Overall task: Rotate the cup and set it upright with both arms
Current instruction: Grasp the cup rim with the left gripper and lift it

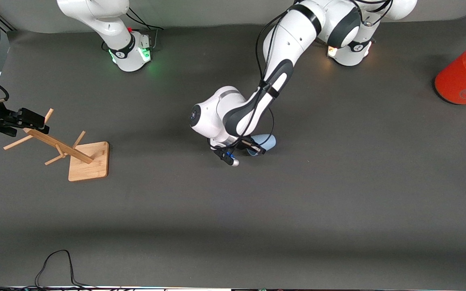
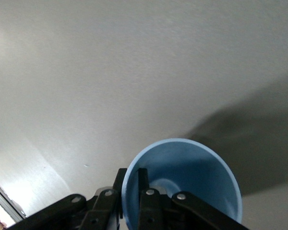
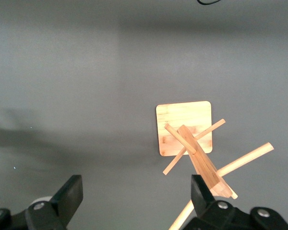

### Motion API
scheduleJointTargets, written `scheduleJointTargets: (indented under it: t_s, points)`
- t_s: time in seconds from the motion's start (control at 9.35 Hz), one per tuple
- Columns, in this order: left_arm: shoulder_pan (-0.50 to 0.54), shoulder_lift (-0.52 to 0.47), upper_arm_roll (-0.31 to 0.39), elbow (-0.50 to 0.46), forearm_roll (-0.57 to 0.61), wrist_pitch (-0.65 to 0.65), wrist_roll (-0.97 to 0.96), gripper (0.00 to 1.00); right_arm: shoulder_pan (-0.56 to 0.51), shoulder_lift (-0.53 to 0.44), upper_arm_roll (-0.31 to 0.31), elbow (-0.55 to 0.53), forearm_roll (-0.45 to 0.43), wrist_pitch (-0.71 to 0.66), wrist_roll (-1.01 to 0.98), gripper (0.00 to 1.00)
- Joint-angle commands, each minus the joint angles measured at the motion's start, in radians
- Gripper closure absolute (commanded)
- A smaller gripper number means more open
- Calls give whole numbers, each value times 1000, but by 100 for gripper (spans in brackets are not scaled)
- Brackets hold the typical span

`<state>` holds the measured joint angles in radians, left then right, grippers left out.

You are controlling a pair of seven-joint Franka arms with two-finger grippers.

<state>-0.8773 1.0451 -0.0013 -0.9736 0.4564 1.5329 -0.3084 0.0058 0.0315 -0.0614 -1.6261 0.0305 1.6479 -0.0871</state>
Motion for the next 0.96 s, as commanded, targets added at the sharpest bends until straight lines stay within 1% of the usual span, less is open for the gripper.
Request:
scheduleJointTargets:
  t_s: [0.0,0.11,0.21,0.32,0.43,0.53,0.64,0.75,0.86]
  points:
    - [-2,-49,93,-4,-1,-5,14,100,-3,-13,3,-12,-14,9,-23,0]
    - [32,-71,136,3,-18,1,17,100,-3,-13,2,-11,-12,9,-23,0]
    - [97,-144,136,3,-53,-2,23,100,-3,-12,5,-11,-12,9,-20,0]
    - [153,-231,136,0,-92,-7,34,100,-1,-10,9,-9,-14,9,-17,0]
    - [203,-332,135,-16,-163,-22,40,100,2,-10,9,-9,-12,9,-17,0]
    - [246,-440,136,-63,-239,-45,43,100,2,-9,9,-5,-12,10,-17,0]
    - [270,-580,136,-186,-260,-28,43,100,0,-9,9,0,-14,12,-16,0]
    - [291,-732,138,-343,-263,14,43,100,0,-9,8,3,-14,10,-16,0]
    - [302,-861,136,-488,-272,76,43,100,0,-10,6,5,-14,10,-16,0]
